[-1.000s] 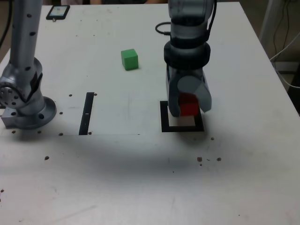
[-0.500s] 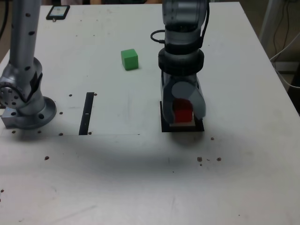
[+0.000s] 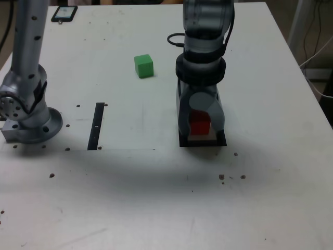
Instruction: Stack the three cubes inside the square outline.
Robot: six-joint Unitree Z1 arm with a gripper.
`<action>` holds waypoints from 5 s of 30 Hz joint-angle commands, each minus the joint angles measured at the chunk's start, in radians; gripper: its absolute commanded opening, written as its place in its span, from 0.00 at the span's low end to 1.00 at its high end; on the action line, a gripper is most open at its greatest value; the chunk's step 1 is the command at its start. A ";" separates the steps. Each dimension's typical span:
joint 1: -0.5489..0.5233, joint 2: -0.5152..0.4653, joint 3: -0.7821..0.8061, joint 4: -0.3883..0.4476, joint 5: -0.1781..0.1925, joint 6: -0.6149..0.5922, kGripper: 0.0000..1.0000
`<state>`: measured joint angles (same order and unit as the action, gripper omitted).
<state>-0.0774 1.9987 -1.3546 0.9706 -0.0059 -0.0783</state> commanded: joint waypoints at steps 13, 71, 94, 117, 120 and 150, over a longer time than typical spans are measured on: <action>0.029 0.026 0.029 -0.008 -0.005 0.003 0.70; 0.500 0.033 -0.266 0.260 0.115 -0.135 0.99; 0.525 0.228 -0.395 0.254 0.089 -0.154 0.92; 0.548 0.276 -0.426 0.226 0.096 -0.113 0.40; 0.550 0.269 -0.416 0.211 0.093 -0.102 0.26; 0.249 -0.181 -0.062 0.208 0.153 0.057 0.15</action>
<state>0.1920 1.8690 -1.4341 1.1726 0.1453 -0.0239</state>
